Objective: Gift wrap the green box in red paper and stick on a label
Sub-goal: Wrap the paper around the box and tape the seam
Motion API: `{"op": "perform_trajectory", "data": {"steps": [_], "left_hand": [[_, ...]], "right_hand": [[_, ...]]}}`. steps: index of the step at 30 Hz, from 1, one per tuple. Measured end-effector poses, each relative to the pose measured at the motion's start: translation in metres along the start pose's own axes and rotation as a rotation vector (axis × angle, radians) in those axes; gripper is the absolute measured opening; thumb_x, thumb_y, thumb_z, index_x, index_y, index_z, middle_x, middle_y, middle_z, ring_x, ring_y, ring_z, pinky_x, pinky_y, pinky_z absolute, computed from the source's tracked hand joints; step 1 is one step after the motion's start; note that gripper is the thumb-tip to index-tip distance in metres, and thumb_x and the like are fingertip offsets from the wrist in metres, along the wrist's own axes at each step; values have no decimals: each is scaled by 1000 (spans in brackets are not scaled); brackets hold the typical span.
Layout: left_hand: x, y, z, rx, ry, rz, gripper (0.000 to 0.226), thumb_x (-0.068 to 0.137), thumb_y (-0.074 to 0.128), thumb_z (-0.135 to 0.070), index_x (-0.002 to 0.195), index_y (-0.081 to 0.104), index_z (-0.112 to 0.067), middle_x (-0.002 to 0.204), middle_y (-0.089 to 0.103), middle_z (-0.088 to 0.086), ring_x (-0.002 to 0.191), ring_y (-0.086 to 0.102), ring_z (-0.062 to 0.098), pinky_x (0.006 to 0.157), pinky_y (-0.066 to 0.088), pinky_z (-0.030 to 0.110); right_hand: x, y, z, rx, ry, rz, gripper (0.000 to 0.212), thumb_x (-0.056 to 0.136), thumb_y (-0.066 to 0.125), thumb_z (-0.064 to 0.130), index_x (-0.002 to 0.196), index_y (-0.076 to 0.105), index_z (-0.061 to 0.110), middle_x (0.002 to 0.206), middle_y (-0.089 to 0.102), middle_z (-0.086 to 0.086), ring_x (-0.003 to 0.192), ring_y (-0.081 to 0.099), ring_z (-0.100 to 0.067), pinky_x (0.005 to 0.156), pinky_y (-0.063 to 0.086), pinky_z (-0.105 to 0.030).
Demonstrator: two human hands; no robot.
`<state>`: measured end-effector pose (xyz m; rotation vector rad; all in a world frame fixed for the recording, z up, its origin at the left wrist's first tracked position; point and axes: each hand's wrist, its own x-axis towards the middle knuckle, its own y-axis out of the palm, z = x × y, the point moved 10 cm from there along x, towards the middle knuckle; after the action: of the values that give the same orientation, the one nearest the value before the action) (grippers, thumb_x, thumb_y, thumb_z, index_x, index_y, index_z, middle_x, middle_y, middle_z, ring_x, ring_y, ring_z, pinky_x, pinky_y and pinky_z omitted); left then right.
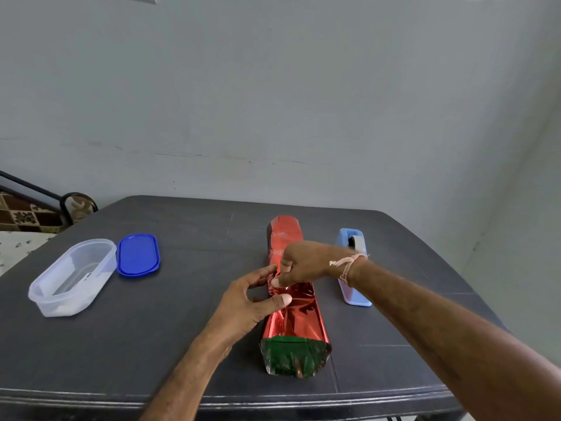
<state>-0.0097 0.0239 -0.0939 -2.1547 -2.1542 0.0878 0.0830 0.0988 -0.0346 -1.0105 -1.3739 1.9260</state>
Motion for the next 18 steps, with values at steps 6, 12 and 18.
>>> {"op": "perform_trajectory", "data": {"steps": [6, 12, 18], "left_hand": [[-2, 0, 0, -9, -11, -6, 82, 62, 88, -52, 139, 58, -46, 139, 59, -21, 133, 56, 16, 120, 36, 51], [-3, 1, 1, -26, 1, -19, 81, 60, 88, -57, 136, 59, -50, 142, 58, -18, 136, 54, 17, 120, 37, 52], [-1, 1, 2, -32, 21, -26, 86, 58, 88, -62, 138, 58, -48, 145, 57, -15, 138, 51, 17, 120, 37, 48]], "right_hand": [[0, -9, 1, -145, 14, -65, 48, 85, 70, 64, 101, 75, 19, 96, 74, 1, 91, 69, -18, 67, 45, -29], [1, -11, 6, -229, -6, -94, 48, 85, 70, 64, 98, 74, 18, 91, 74, -3, 88, 70, -22, 62, 42, -27], [-4, -12, 9, -244, -15, -96, 46, 85, 70, 64, 94, 74, 19, 88, 74, -2, 86, 70, -21, 63, 41, -28]]}}
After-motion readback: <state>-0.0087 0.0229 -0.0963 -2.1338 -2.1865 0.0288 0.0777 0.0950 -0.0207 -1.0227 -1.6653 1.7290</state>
